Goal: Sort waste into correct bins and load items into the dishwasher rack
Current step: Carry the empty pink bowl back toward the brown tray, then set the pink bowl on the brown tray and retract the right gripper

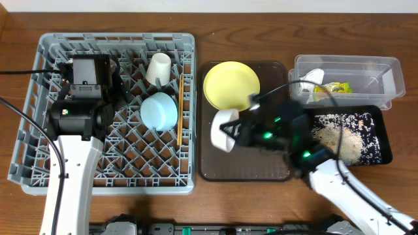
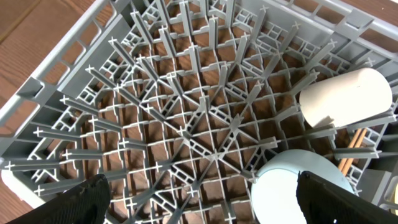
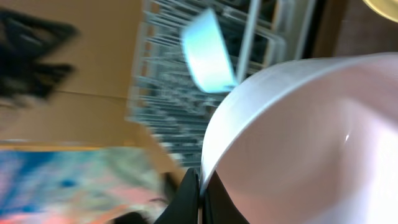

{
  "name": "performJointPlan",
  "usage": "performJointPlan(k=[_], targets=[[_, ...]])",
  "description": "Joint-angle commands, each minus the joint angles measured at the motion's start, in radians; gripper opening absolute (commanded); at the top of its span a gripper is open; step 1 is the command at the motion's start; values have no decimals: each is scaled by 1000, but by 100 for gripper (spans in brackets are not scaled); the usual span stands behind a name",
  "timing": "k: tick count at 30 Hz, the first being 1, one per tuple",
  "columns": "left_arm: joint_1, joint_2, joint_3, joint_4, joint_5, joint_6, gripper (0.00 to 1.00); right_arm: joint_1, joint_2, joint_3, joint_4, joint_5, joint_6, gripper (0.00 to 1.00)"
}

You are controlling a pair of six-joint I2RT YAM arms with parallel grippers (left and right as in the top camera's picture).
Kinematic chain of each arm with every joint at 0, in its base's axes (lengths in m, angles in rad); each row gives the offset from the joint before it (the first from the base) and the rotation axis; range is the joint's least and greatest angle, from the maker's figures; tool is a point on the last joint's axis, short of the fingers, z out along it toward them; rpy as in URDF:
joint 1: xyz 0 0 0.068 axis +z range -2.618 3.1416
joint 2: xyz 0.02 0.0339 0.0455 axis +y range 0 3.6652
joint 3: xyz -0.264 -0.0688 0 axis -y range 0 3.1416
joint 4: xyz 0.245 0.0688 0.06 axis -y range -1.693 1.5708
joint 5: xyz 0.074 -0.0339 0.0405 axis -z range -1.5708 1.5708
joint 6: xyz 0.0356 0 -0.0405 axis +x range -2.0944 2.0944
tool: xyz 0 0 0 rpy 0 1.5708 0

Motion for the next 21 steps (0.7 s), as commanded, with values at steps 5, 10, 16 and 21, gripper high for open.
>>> performJointPlan(k=[5,10,16,21], targets=[[5,-2,14,-5,-10,5,96,230,-7,3,-155,583,-235,1],[5,-2,14,-5,-10,5,96,322,24,3,-245,733,-245,1],[5,-2,14,-5,-10,5,96,349,109,3,-218,732,-243,2],[5,-2,14,-5,-10,5,96,351,126,6,-204,710,-240,34]])
